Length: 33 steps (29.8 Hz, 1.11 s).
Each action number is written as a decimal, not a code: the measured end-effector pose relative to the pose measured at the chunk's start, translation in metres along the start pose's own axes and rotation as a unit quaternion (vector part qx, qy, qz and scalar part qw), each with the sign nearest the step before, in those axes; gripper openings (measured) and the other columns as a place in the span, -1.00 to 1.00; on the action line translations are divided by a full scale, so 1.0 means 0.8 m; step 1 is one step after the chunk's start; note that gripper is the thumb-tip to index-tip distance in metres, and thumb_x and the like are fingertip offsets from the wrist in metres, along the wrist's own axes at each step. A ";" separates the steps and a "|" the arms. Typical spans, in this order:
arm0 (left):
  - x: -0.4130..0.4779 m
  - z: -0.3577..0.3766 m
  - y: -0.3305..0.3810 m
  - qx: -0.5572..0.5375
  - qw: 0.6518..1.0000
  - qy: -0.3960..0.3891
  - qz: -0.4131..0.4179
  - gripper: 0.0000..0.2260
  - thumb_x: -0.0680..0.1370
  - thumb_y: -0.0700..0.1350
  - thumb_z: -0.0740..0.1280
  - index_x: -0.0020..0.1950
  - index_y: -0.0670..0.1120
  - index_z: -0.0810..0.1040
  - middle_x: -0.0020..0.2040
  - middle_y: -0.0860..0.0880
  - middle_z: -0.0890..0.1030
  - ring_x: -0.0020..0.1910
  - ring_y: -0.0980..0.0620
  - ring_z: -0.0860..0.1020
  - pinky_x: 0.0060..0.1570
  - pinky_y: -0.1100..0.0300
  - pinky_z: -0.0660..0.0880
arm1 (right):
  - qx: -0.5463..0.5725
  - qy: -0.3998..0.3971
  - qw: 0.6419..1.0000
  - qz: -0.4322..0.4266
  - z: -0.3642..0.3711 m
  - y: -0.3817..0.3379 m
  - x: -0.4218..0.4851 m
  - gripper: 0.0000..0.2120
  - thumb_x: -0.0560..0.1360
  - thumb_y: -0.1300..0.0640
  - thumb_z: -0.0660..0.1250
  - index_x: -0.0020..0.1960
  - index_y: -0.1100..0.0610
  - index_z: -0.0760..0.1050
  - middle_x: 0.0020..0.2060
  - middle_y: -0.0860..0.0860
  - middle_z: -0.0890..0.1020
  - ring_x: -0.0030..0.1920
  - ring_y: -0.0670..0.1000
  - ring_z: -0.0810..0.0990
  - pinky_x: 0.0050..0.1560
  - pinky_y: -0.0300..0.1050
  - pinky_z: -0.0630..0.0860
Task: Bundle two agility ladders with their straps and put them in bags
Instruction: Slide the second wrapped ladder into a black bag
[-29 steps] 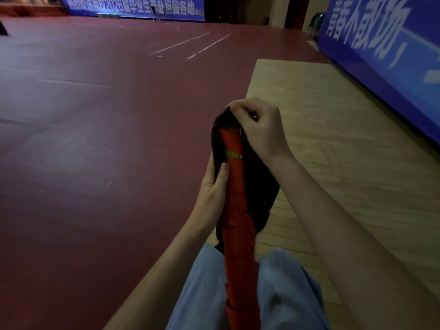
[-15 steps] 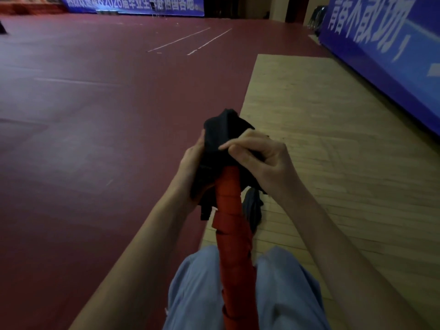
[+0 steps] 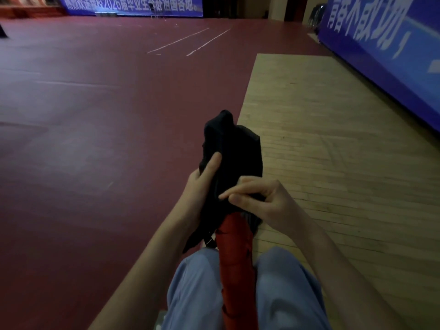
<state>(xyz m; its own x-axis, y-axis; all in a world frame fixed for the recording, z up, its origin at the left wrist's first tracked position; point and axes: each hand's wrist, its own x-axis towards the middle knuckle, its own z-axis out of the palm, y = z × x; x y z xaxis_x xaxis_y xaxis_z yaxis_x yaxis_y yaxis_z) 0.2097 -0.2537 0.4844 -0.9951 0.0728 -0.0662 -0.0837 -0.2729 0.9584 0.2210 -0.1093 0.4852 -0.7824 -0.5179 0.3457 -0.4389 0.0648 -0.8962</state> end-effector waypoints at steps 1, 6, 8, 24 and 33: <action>-0.003 -0.002 -0.008 0.002 1.000 0.013 0.004 -0.71 0.48 0.03 0.24 0.00 -0.15 0.57 -0.23 -0.02 0.69 -0.25 0.11 0.65 -0.26 0.31 0.56 | -0.004 -0.011 1.000 0.011 0.002 0.004 -0.003 -0.83 0.44 0.18 0.31 -0.02 0.03 0.62 -0.38 -0.20 0.51 -0.33 -0.22 0.45 -0.27 -0.40 0.36; -0.018 -0.014 -0.034 0.050 0.998 0.017 0.016 -0.83 0.44 -0.05 0.29 -0.05 -0.10 0.56 -0.23 0.02 0.68 -0.23 0.15 0.64 -0.21 0.34 0.55 | 0.013 -0.050 0.996 0.074 0.000 0.013 -0.025 -0.83 0.43 0.16 0.33 -0.14 -0.05 0.65 -0.33 -0.11 0.60 -0.26 -0.17 0.56 -0.19 -0.34 0.43; -0.028 -0.018 -0.046 0.082 0.997 0.009 0.014 -0.89 0.46 -0.13 0.31 -0.05 -0.09 0.57 -0.20 0.03 0.66 -0.24 0.19 0.63 -0.21 0.37 0.53 | 0.012 -0.085 0.991 0.099 -0.001 0.014 -0.037 -0.80 0.43 0.16 0.34 -0.17 -0.11 0.66 -0.29 -0.12 0.63 -0.20 -0.16 0.59 -0.14 -0.31 0.48; -0.069 0.000 -0.126 0.060 0.997 -0.044 -0.024 -0.57 0.37 -0.08 0.43 0.21 0.01 0.45 0.10 0.01 0.60 0.05 0.14 0.60 -0.05 0.29 0.53 | 0.061 0.160 0.973 0.156 -0.001 0.043 -0.082 -0.90 0.42 0.03 0.36 -0.23 0.03 0.58 -0.40 -0.16 0.58 -0.35 -0.26 0.51 -0.26 -0.38 0.41; -0.090 0.024 -0.134 0.093 0.995 -0.038 -0.010 -0.70 0.55 -0.22 0.27 0.17 0.14 0.38 0.08 0.12 0.58 0.08 0.21 0.58 -0.01 0.31 0.51 | 0.111 0.174 0.952 0.224 0.039 0.050 -0.038 -0.44 0.40 0.19 0.43 0.33 0.06 0.30 0.02 -0.11 0.56 0.00 -0.18 0.58 -0.10 -0.37 0.53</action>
<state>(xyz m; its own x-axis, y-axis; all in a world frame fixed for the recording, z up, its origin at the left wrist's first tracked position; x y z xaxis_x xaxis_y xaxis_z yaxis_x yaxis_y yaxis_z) 0.2911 -0.2115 0.3915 -0.9860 0.1505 -0.0717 -0.0857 -0.0882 0.9924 0.2410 -0.1176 0.4299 -0.9851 -0.1649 -0.0494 0.0483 0.0107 -0.9988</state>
